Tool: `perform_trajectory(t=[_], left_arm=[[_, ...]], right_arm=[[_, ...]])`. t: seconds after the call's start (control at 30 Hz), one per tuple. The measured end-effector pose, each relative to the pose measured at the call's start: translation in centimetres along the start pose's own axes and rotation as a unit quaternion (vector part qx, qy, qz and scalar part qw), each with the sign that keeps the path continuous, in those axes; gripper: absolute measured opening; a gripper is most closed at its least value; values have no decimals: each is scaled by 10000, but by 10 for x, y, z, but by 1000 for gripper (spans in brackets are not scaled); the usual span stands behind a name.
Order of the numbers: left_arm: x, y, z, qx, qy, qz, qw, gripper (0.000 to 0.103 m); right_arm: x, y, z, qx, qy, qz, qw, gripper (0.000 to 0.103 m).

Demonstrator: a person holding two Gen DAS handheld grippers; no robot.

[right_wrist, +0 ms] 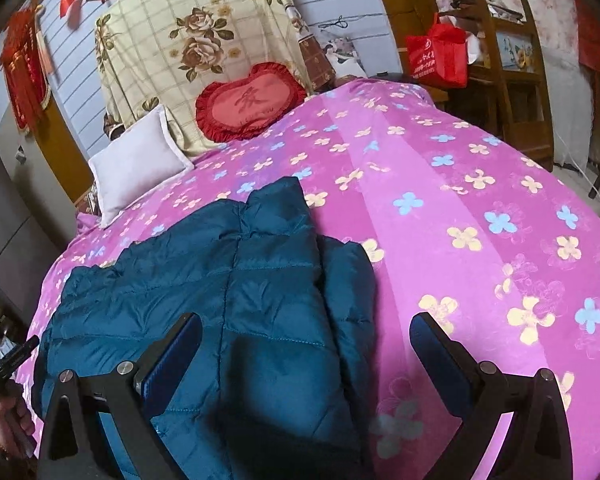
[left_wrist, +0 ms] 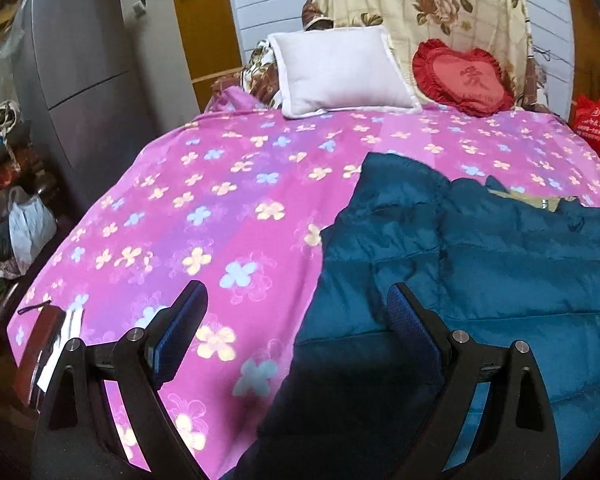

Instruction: Fold large clothes

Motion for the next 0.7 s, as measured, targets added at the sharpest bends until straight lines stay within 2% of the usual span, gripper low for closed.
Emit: perform_trajectory(t=[0.47,0.53,0.57,0.63,0.7], left_arm=[[7,3,-4,74,119,-40,9999,92],[10,15,-3,46,148,91,9998,92],[11,23,-2,-61,130,245,9996,92],[11,44,-1,-565,71,686,9960,92],[7,67,-4,-1325,16,1194,9840,92]], right_arm=[[5,2,5,-113,-195,-66,9997,103],[7,7,7,-135,-237,-13,9996,103],[7,10,9,-157,-297,55,9994,103],[6,19,12,-339,-479,215,9980,103],[4,29,10,-800,-658,364,9940,103]])
Point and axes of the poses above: each gripper's, at about its wrist camera, not at the fingertips, and y roughly the way its jaws point, z to its left, x to its top, the point moved 6 cm from there along y, roughly the way its jaws point, and after that the axes turned 11 degrees about z, right-handed, at the moved point
